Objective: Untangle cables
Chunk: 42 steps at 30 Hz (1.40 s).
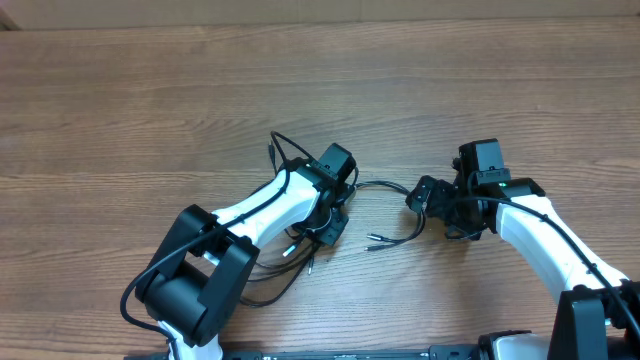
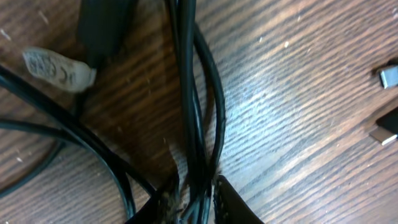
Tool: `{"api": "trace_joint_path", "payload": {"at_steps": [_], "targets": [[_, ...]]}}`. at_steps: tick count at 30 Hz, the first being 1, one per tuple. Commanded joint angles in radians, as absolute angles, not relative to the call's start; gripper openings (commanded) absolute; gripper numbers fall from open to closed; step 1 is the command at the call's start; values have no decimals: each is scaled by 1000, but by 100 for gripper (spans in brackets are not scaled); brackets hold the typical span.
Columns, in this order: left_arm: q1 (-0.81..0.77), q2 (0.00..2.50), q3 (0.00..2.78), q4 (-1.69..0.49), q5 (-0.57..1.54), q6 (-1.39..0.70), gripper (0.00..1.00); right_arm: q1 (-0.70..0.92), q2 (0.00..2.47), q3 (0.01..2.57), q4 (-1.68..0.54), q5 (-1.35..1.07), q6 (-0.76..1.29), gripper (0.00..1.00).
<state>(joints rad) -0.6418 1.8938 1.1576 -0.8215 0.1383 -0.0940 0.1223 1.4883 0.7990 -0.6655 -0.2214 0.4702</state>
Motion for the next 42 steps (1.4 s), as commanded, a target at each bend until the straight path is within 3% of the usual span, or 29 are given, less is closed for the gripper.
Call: {"api": "trace_joint_path", "payload": {"at_steps": [1,34,42], "targets": [[-649,1892,1148,-837,150,-82,20,119,1483,791,-659,-226,466,100],[-649,1892,1148,-836,150,-83,19,119,1483,791,-659,-226,466,100],[-649,1892,1148,-835,150,-83,5,119,1483,791,-660,-226,466,100]]}}
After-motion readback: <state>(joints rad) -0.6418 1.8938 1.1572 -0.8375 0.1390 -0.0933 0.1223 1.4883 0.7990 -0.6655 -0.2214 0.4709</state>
